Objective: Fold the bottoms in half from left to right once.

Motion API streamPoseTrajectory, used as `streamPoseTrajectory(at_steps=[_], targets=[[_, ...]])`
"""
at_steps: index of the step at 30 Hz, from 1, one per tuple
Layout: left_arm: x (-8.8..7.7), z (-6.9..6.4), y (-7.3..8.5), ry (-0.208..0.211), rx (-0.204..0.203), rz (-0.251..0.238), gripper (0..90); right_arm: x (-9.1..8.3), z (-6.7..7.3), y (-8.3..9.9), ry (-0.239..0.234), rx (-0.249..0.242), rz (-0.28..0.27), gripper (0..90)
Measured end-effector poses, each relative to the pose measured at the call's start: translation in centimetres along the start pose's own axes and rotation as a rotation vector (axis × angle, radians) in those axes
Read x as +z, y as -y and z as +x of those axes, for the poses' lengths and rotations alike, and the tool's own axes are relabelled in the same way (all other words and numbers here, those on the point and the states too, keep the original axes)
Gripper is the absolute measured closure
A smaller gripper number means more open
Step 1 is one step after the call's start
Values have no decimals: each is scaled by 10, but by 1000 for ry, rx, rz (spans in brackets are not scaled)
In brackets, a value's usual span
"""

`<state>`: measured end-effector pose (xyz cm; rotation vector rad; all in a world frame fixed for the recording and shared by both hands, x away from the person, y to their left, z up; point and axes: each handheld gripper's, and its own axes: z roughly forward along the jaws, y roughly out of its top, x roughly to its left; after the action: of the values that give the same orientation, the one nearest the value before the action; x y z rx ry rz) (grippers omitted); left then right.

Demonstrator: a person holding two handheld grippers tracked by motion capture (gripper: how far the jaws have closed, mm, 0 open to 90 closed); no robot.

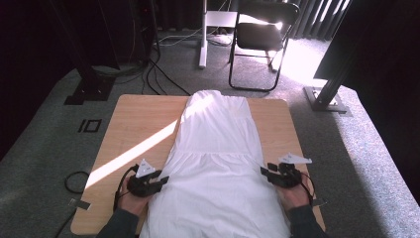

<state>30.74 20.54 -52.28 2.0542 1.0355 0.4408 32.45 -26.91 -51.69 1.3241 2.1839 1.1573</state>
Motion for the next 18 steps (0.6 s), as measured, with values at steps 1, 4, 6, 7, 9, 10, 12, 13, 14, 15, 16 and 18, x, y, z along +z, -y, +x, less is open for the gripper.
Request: streamPoseTrajectory(at_steps=[1, 4, 6, 7, 9, 10, 12, 13, 14, 15, 16, 18], targets=[[5, 3, -8, 1, 0, -9, 571, 6, -1, -11, 2, -7, 2, 555], [22, 11, -29, 0, -1, -17, 540, 33, -2, -39, -11, -15, 13, 550], [36, 15, -39, -7, 5, 2, 526, 55, -5, -52, -15, -5, 39, 538], [43, 16, -43, -8, 2, 12, 520, 66, -7, -56, -20, 11, 49, 528], [53, 18, -48, -9, 5, 27, 513, 86, -11, -62, -28, 32, 72, 492], [57, 17, -49, -4, 8, 33, 509, 94, -13, -63, -27, 49, 82, 475], [64, 14, -50, -1, 20, 47, 495, 108, -16, -65, -48, 80, 105, 477], [66, 13, -51, -2, 21, 49, 490, 113, -17, -65, -62, 87, 126, 561], [67, 11, -51, 1, 25, 49, 486, 116, -17, -65, -78, 80, 148, 702], [67, 9, -51, 4, 31, 46, 478, 116, -15, -66, -72, 60, 157, 842], [66, 8, -51, 8, 29, 41, 473, 112, -13, -68, -47, 30, 153, 889], [66, 6, -51, 16, 28, 35, 468, 90, -6, -76, 4, -28, 48, 896]])
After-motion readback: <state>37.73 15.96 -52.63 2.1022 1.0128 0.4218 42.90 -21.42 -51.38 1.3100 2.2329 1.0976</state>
